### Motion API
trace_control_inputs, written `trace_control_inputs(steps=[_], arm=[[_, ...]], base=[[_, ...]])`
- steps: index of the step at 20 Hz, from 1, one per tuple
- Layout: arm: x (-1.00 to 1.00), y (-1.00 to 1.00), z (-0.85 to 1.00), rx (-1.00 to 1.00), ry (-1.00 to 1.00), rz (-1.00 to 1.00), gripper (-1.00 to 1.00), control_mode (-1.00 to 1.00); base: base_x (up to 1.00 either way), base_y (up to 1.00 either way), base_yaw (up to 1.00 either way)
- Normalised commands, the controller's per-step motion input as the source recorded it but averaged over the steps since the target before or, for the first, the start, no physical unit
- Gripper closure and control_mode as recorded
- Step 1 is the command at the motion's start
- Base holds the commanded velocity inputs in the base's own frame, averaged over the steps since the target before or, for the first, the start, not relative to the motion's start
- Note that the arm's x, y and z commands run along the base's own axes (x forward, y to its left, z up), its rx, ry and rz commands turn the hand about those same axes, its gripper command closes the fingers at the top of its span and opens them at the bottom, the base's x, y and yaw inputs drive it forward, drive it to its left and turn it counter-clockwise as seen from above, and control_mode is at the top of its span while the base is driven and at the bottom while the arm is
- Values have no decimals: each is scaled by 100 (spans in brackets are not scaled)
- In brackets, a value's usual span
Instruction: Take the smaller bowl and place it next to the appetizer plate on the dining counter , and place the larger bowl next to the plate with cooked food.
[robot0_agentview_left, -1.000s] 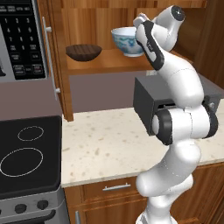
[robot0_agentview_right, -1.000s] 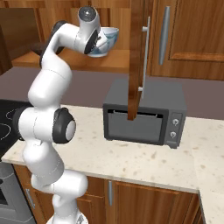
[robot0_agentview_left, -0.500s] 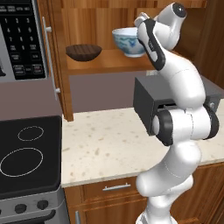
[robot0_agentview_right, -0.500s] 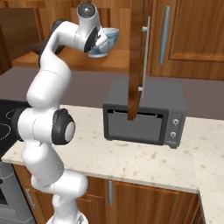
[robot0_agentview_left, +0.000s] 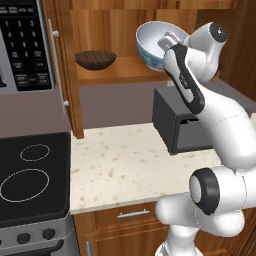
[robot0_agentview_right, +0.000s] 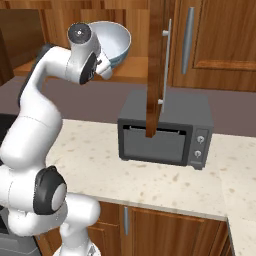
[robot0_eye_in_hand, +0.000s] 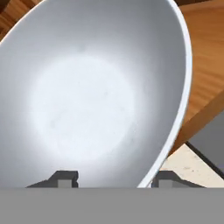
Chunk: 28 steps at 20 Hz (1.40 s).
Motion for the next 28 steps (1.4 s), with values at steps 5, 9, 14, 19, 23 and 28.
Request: trace_control_inputs(steps=[5,9,14,19,23,28], arm=[[-100,4,5,6,-17,1,100,-100],[-100,0,32,1,0,8,100,-100],[-100,1,26,0,13,11,100,-100],[-100,-4,41,0,7,2,100,-100],[-85,-3,-3,0,19,-2,100,-100],[-14,-36,-10,0,6,-19,100,-100]], base=[[0,0,0],[0,0,0],[0,0,0],[0,0,0],[0,0,0],[0,0,0]])
